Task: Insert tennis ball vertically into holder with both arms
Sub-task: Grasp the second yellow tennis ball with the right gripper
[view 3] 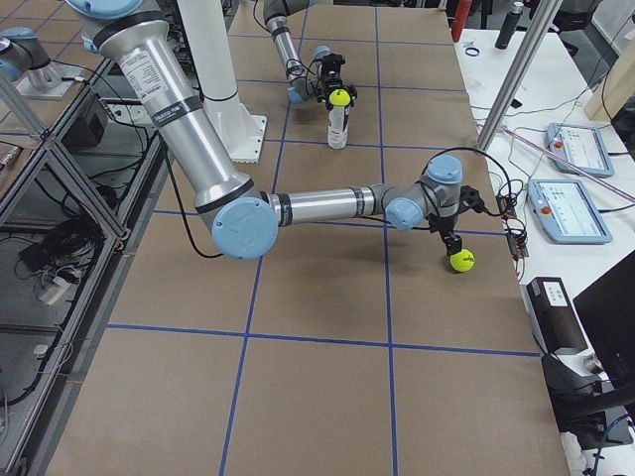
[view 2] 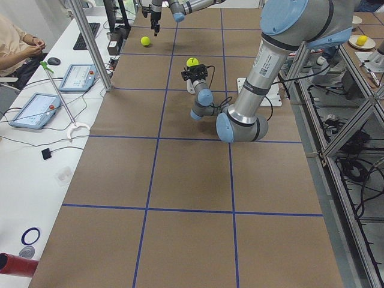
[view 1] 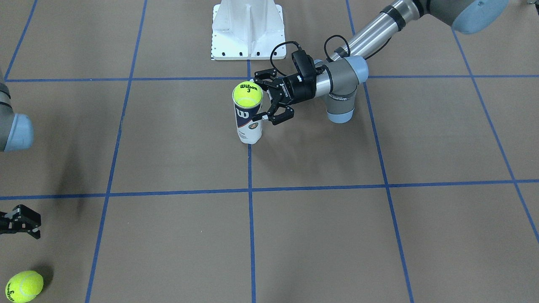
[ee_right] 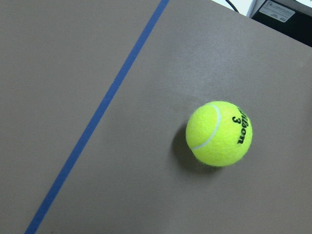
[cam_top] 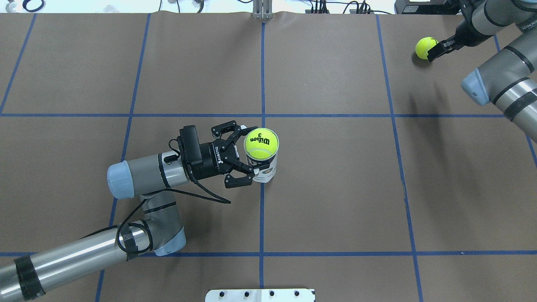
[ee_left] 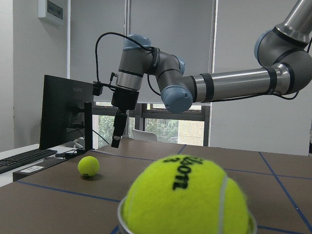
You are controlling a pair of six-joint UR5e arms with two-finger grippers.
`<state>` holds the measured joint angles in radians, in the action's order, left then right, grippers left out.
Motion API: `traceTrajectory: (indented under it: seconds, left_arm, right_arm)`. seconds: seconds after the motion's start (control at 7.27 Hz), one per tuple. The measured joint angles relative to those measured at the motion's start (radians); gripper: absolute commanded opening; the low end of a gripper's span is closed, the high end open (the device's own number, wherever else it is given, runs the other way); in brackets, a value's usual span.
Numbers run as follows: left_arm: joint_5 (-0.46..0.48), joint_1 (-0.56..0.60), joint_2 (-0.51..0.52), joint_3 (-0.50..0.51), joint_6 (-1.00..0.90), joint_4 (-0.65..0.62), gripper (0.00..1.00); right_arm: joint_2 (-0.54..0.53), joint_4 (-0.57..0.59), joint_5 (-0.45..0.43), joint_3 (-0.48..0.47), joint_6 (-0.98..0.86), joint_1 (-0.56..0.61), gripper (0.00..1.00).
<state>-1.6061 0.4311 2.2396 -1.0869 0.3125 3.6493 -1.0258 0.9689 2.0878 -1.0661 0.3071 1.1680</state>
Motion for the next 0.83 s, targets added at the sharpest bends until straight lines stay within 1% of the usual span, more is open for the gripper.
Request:
traceTrajectory:
  seconds: [0.14, 0.28, 0.41, 0.55, 0.69, 0.83]
  left_arm:
    - [0.0, 0.0, 0.0, -0.001, 0.0, 0.0, 0.99]
    - [0.001, 0.0, 0.0, -0.002, 0.0, 0.0, 0.99]
    - [0.0, 0.001, 0.0, -0.002, 0.0, 0.001, 0.99]
    - [0.0, 0.001, -0.001, -0.002, -0.001, 0.001, 0.99]
    - [0.0, 0.001, -0.001, -0.001, -0.001, 0.002, 0.99]
    - [0.001, 0.001, -0.001, -0.001, -0.001, 0.002, 0.99]
  right_arm:
    - [0.055, -0.083, -0.052, 0.118, 0.042, -0.008, 0.97]
    - [0.111, -0.128, -0.115, 0.213, 0.07, -0.026, 0.97]
    - [0.149, -0.145, -0.179, 0.27, 0.087, -0.052, 0.98]
    - [0.164, -0.151, -0.232, 0.294, 0.094, -0.078, 0.97]
    - [0.164, -0.153, -0.269, 0.304, 0.094, -0.097, 0.69]
    - [0.159, -0.154, -0.291, 0.307, 0.091, -0.107, 0.18]
